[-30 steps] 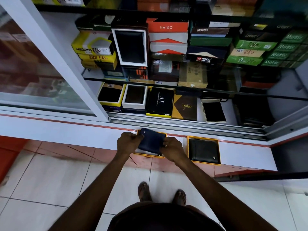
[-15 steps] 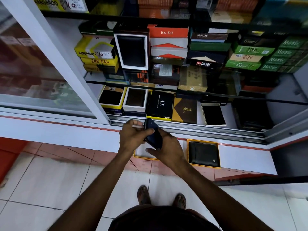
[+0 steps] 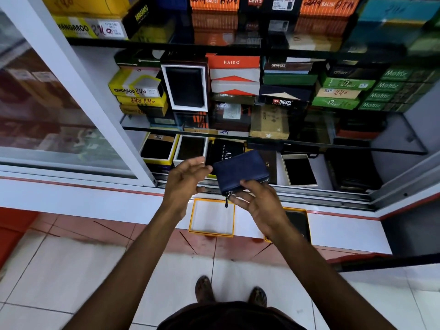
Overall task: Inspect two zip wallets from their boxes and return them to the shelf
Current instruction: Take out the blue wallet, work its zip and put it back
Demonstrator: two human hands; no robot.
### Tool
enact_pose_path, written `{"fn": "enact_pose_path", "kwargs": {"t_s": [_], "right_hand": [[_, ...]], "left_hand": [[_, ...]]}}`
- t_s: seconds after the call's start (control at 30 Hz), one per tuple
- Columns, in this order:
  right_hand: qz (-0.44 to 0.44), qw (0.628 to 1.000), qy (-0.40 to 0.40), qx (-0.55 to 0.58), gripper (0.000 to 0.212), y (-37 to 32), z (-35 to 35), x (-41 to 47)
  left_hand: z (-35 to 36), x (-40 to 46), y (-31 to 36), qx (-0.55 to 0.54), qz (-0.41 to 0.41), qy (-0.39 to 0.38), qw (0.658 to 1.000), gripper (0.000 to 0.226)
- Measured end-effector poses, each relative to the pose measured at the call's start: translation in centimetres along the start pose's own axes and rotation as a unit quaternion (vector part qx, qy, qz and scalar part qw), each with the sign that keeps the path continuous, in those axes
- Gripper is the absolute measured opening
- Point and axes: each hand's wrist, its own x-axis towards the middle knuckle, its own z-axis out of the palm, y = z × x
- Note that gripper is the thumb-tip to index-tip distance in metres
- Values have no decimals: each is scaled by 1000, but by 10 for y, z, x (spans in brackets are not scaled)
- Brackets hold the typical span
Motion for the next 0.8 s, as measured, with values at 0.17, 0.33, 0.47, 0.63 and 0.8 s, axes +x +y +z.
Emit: {"fn": "enact_pose_path", "kwargs": {"t_s": [0.17,0.33,0.47,0.63,0.8], "right_hand": [[29,996,-8,80,8,-22,0,-10],[42,997,-29,60,8,-29,1,-15],[22,998,-47,23,8,-36,-4,-16],[-15,999,-37,-15,27,-43,-5,-15],[-35,998,-43,-41,22,-51,-6,-17]], "left_hand": [[2,-2,0,181,129,-114,968,107],[8,4,7,243,190,-146,940,111],[9,5,15,223,191,-154,943,109],[11,4,23,136,156,-183,961,107],[12,4,25,88,129,-186,970,99]]}}
